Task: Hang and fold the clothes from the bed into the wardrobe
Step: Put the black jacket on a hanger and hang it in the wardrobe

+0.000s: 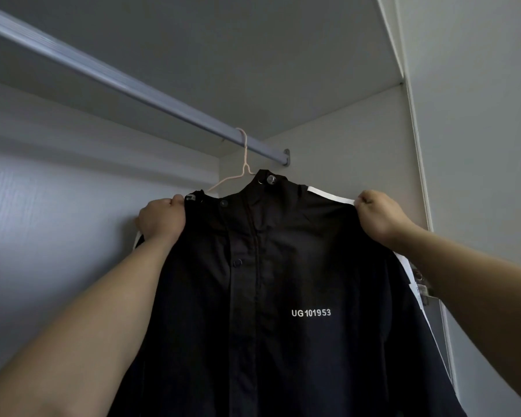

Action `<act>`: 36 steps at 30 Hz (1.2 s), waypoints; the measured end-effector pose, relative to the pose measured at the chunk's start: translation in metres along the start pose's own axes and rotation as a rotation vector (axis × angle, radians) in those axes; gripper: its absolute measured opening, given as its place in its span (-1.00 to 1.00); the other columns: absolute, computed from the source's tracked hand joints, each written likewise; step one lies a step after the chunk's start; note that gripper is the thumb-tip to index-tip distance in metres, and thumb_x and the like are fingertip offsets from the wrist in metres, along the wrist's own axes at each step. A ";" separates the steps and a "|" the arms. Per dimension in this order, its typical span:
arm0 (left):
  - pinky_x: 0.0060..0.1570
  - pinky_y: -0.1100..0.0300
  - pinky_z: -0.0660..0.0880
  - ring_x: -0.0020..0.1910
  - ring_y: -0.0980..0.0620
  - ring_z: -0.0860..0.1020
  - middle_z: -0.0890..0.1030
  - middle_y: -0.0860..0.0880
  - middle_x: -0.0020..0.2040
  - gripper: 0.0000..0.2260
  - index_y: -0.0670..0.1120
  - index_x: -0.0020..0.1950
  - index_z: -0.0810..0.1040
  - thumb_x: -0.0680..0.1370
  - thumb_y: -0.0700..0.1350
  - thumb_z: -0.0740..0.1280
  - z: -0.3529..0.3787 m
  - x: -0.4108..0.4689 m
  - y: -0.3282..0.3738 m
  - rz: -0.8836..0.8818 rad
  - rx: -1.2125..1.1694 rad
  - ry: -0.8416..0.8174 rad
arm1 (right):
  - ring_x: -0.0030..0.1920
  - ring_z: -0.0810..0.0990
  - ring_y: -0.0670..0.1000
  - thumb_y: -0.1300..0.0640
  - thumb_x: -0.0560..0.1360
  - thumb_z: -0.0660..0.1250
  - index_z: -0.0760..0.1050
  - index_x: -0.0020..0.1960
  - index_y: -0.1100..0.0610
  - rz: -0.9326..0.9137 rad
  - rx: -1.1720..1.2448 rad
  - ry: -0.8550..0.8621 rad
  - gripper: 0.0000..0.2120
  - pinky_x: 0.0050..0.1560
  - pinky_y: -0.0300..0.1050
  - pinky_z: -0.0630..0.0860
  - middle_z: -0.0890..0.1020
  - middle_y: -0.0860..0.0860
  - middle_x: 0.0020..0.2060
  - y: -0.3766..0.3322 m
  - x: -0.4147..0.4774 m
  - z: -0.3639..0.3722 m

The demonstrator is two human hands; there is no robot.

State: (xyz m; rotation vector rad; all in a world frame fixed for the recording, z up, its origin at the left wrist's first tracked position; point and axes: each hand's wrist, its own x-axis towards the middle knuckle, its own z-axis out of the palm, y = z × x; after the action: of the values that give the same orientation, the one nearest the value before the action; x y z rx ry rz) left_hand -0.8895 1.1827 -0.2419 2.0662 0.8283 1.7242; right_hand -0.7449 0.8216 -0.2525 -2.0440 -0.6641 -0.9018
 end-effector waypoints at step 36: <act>-0.06 0.04 0.39 -0.09 -0.07 0.50 0.57 0.01 -0.13 -0.69 -0.04 -0.05 0.52 0.72 0.05 0.07 -0.017 -0.017 -0.036 0.185 -0.235 -0.006 | 0.09 0.55 0.25 0.04 0.68 0.00 0.29 -0.03 0.04 -0.332 -0.329 0.075 -0.83 0.00 0.07 0.30 0.59 0.17 0.08 -0.117 -0.015 0.038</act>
State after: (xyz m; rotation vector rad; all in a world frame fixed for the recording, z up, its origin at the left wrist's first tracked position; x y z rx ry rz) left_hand -0.9158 1.1982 -0.2726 2.0385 0.4186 1.8099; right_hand -0.8227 0.9151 -0.2280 -2.2086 -0.8771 -1.3477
